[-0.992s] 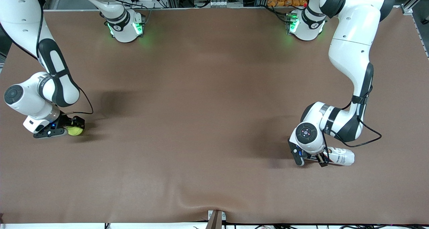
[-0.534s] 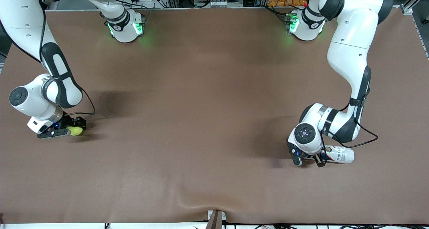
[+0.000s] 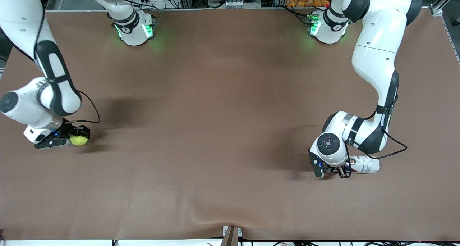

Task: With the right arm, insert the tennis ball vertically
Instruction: 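Upend the can with the left gripper while the right gripper lifts the ball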

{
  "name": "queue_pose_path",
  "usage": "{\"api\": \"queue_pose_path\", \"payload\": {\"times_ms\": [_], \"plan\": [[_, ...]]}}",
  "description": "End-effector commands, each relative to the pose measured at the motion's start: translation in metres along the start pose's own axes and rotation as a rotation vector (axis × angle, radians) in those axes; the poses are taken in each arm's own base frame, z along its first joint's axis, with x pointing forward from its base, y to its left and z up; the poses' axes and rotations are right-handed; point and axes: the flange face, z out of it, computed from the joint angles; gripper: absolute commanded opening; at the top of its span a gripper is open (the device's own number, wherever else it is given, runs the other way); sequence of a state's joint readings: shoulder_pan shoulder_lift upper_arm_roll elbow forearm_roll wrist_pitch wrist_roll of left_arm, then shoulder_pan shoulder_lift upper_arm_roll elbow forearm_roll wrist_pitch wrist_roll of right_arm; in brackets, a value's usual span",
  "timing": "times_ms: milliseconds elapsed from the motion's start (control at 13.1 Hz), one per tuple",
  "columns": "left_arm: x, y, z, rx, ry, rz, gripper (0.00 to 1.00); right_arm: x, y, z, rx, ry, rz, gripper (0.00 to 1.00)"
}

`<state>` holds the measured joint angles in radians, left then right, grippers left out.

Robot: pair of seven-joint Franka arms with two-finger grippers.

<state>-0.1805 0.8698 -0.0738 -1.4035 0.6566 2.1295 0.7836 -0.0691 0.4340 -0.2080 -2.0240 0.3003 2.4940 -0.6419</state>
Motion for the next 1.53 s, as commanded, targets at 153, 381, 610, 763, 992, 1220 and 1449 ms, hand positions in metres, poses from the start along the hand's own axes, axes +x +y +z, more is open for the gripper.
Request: {"api": "queue_pose_path", "payload": {"times_ms": [153,381,610,763,992,1220,1449], "plan": [[0.005,-0.005,-0.011,0.029,0.015,0.042,0.6,0.002,-0.025,-0.112,0.078,0.082,-0.044,0.0],[0.009,-0.008,-0.044,0.063,0.049,0.074,0.61,0.003,-0.036,-0.161,0.1,0.077,-0.083,0.0],[0.03,-0.001,-0.097,0.076,0.147,0.073,0.62,0.011,-0.037,-0.202,0.097,0.019,-0.1,0.0],[0.038,0.001,-0.119,0.028,0.253,0.025,0.63,0.018,-0.045,-0.253,0.077,-0.076,-0.063,0.0],[0.036,-0.001,-0.16,-0.075,0.436,-0.106,0.62,0.023,-0.065,-0.317,0.047,-0.166,-0.023,0.0],[0.038,0.003,-0.211,-0.151,0.593,-0.231,0.62,0.031,-0.118,-0.369,-0.022,-0.227,0.026,0.0],[0.046,0.01,-0.267,-0.146,0.708,-0.351,0.62,0.044,-0.21,-0.383,-0.094,-0.243,0.115,0.0]]}}
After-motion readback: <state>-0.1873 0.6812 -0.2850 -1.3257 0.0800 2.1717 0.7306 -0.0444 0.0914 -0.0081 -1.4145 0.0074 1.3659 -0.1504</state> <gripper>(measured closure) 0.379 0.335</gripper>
